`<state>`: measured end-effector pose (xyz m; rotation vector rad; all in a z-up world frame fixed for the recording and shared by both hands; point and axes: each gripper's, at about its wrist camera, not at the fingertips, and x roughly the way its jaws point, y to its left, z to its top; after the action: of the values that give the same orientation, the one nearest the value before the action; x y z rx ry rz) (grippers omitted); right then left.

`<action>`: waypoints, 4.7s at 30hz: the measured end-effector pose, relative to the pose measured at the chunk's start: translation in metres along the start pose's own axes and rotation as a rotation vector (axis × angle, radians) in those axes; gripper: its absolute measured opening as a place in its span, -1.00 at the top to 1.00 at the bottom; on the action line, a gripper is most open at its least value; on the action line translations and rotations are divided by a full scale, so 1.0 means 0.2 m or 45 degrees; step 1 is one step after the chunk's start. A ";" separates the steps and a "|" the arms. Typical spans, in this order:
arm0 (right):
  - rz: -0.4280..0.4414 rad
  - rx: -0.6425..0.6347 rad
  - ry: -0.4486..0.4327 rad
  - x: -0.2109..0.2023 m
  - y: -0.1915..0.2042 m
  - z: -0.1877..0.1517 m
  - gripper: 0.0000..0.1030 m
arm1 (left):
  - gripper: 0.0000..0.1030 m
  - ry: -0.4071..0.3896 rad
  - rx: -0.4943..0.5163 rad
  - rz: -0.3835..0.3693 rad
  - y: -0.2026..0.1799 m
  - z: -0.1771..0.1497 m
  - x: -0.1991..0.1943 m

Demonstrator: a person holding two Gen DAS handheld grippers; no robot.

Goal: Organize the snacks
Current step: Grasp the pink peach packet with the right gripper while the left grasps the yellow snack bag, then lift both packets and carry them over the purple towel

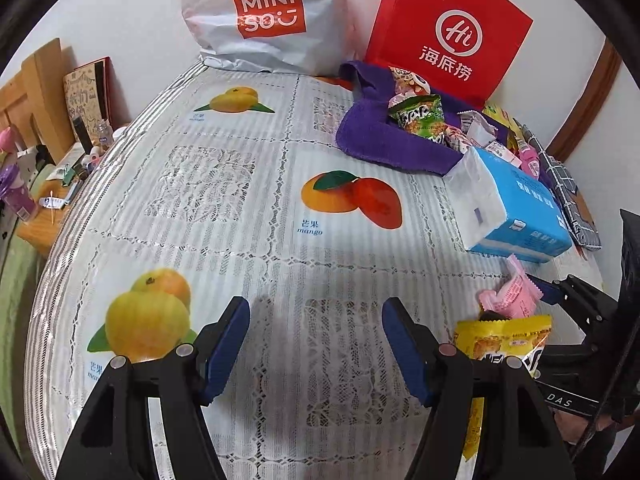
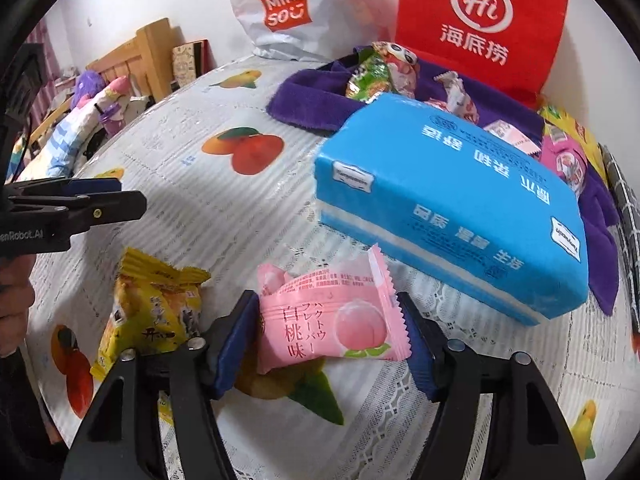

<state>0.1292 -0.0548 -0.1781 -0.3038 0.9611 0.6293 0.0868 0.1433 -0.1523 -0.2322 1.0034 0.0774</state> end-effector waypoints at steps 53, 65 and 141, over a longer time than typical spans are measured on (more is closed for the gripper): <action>-0.314 0.413 -0.253 -0.46 -0.49 -0.47 -0.14 | 0.06 0.005 0.233 -0.101 -0.54 -0.21 0.00; -0.309 0.401 -0.249 -0.28 -0.52 -0.33 -0.14 | 0.06 -0.116 0.244 0.002 -0.55 -0.07 0.16; -0.281 0.373 -0.339 -0.60 -0.71 0.45 -0.12 | 0.16 -0.195 0.220 -0.181 -0.72 0.65 -0.28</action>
<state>0.2274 -0.1637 -0.0335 -0.0606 0.7380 0.3109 0.1891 0.0347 -0.0154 -0.1368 0.8331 -0.1191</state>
